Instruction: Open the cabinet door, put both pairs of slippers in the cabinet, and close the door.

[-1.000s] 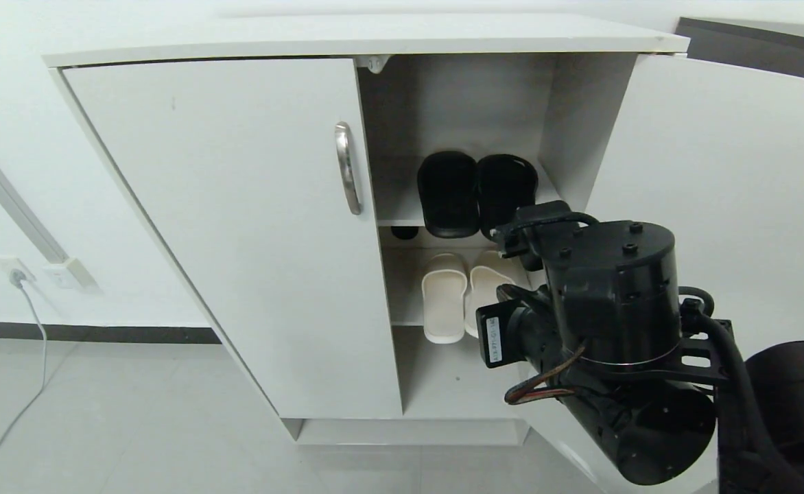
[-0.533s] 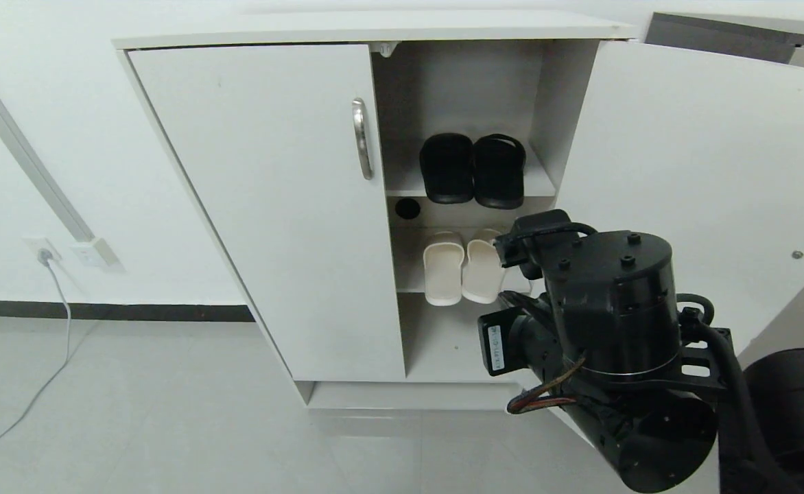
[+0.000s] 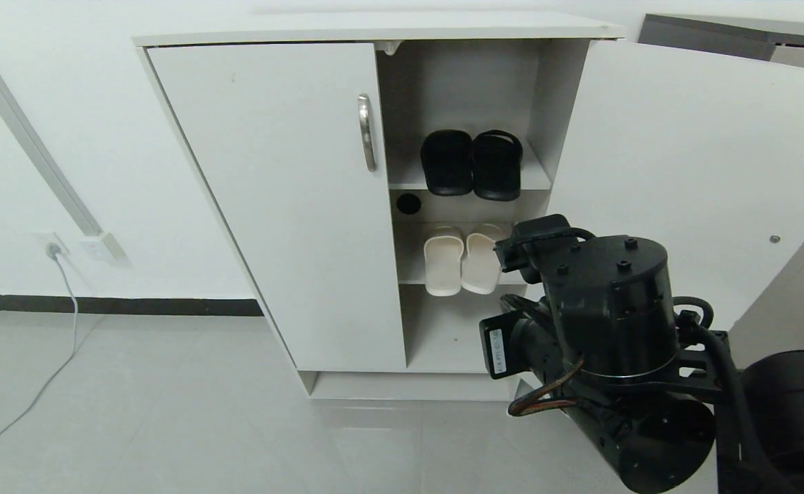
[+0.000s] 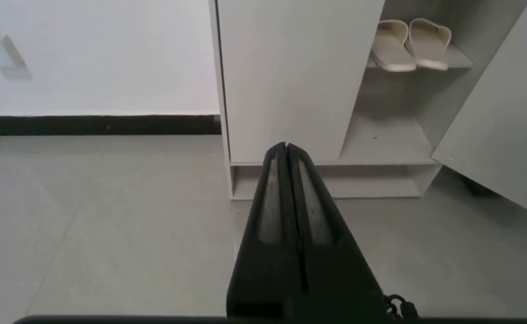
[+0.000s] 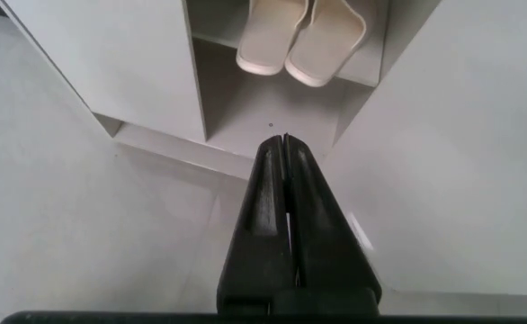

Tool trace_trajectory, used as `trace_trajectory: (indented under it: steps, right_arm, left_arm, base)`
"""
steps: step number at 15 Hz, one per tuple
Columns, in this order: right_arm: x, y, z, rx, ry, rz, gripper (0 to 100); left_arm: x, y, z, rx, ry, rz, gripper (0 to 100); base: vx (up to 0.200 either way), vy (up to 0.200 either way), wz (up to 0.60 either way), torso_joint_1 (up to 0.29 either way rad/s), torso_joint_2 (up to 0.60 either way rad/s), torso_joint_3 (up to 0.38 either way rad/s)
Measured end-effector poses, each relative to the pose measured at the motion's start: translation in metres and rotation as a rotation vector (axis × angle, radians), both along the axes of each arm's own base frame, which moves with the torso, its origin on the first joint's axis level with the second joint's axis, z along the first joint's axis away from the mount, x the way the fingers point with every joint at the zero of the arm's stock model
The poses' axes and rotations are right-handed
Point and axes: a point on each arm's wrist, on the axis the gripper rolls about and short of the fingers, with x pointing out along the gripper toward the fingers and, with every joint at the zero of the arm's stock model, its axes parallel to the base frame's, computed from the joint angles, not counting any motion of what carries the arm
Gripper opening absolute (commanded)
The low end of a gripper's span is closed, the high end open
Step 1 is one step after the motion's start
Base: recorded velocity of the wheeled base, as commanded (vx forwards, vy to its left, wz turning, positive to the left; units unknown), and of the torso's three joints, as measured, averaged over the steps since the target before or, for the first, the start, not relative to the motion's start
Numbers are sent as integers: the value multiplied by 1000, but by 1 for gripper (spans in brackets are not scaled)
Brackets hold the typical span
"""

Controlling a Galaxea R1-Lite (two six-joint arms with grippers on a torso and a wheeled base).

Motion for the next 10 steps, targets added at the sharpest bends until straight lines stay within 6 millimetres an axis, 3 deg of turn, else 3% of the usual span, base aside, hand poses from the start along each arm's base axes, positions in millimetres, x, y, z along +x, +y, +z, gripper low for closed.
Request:
trace_trajectory:
  steps: [7, 10]
  right_arm:
    - [0, 0, -1, -2, 1, 0, 0]
    - [0, 0, 0, 0, -1, -2, 0]
  left_arm:
    - [0, 0, 0, 0, 0, 1, 0]
    - [0, 0, 0, 0, -3, 1, 0]
  base:
    - [0, 0, 0, 0, 0, 0]
    - [0, 0, 0, 1, -173, -268]
